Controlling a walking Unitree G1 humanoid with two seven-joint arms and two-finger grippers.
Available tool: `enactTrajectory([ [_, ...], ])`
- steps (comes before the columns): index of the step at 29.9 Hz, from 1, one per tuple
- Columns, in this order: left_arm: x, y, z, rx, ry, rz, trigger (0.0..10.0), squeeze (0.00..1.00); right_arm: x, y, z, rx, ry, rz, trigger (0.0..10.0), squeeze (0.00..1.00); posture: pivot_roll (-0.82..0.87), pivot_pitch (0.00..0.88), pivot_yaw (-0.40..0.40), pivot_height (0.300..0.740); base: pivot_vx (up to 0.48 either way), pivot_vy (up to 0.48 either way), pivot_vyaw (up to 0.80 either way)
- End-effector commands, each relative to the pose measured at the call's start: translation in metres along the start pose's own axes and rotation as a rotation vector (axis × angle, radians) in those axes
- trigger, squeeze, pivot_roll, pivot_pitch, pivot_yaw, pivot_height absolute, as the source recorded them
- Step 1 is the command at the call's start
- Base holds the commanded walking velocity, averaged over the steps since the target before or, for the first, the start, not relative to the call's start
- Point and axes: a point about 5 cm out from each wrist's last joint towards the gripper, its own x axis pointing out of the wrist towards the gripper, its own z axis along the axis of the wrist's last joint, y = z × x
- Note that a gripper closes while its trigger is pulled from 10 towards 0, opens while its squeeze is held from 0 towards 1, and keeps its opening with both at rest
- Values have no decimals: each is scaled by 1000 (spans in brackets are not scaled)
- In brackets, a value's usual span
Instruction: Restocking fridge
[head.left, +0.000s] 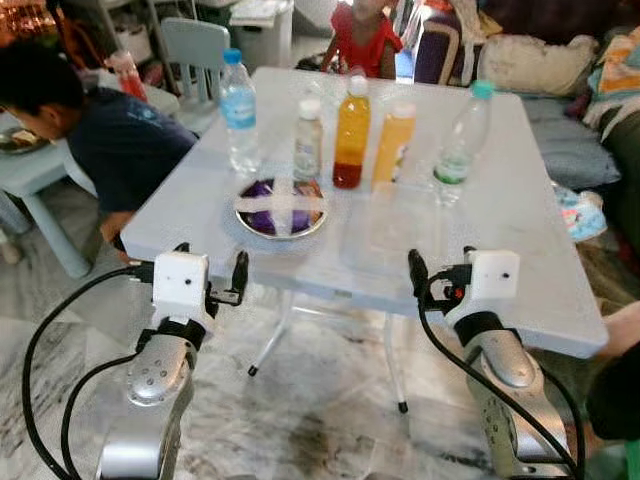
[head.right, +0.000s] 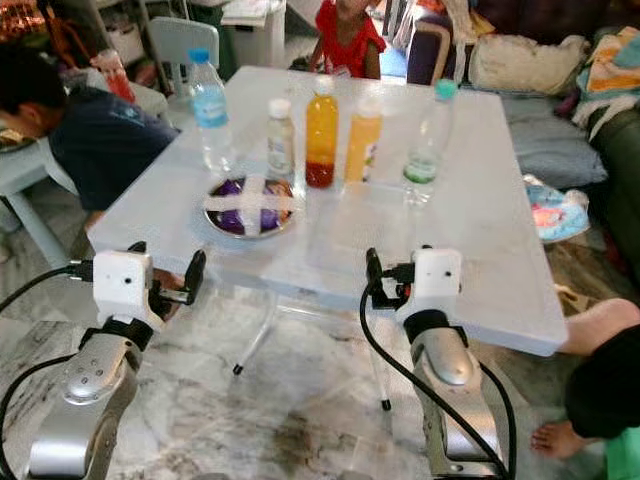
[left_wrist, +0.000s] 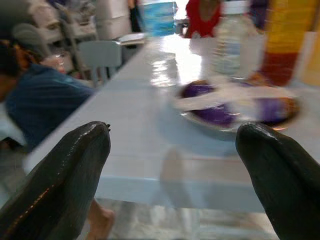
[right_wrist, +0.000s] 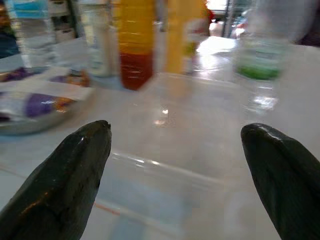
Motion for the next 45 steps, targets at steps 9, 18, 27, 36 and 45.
enactTrajectory([
  [9,-3,0,0,19,-2,-2,10000,0,4,-7,4,6,-14,-35,10000,0,50,74,-47,740,0,0,-669],
  [18,-3,2,0,15,0,-2,10000,0,11,-24,16,20,-50,-120,10000,0,50,75,-43,740,0,0,-47],
  [27,-8,5,1,26,13,-5,10000,0,28,-54,21,43,-45,-188,10000,0,72,100,-26,740,0,0,0],
  [36,-14,8,3,45,31,-26,10000,0,49,-64,29,66,-68,-151,10000,0,108,135,8,740,0,0,0],
  [45,-21,14,5,73,53,-33,10000,0,69,-59,38,188,-108,-70,10000,0,148,159,30,740,0,0,0],
])
